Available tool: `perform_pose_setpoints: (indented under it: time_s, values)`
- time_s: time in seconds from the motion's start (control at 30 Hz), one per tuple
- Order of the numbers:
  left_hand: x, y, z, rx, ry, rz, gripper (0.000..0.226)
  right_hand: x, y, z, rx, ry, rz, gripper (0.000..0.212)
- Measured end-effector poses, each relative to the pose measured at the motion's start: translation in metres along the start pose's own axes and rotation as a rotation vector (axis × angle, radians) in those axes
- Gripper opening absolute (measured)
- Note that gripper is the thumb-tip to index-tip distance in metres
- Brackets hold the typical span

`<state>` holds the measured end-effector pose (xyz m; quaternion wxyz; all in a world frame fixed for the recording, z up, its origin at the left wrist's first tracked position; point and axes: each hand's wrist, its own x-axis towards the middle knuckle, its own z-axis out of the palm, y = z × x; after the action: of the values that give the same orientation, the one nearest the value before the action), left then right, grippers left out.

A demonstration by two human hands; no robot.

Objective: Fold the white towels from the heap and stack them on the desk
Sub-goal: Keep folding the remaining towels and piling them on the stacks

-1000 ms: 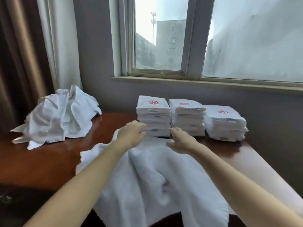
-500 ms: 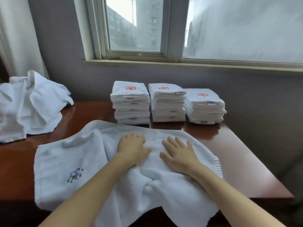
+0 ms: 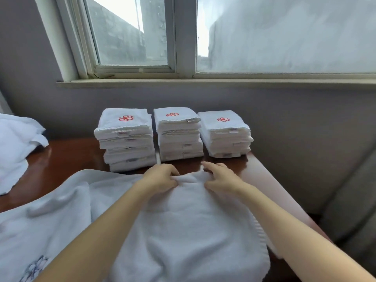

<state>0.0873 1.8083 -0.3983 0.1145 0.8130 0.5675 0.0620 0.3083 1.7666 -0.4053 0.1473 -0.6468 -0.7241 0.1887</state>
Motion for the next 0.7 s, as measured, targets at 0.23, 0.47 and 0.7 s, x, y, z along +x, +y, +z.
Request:
perform_pose_setpoints:
  time_s: [0.23,0.47,0.7]
  values:
    - [0.011,-0.003,0.000,-0.273,0.266,0.069,0.011,0.023,-0.008,-0.027,0.333,-0.108,-0.095,0.012]
    - [0.020,-0.003,-0.015,-0.244,0.585,0.095,0.003,0.034,0.002,-0.064,0.014,0.345,0.037,0.018]
    - [0.035,0.010,-0.036,-0.147,0.691,0.133,0.010,0.052,0.000,-0.092,-0.212,0.710,-0.029,0.027]
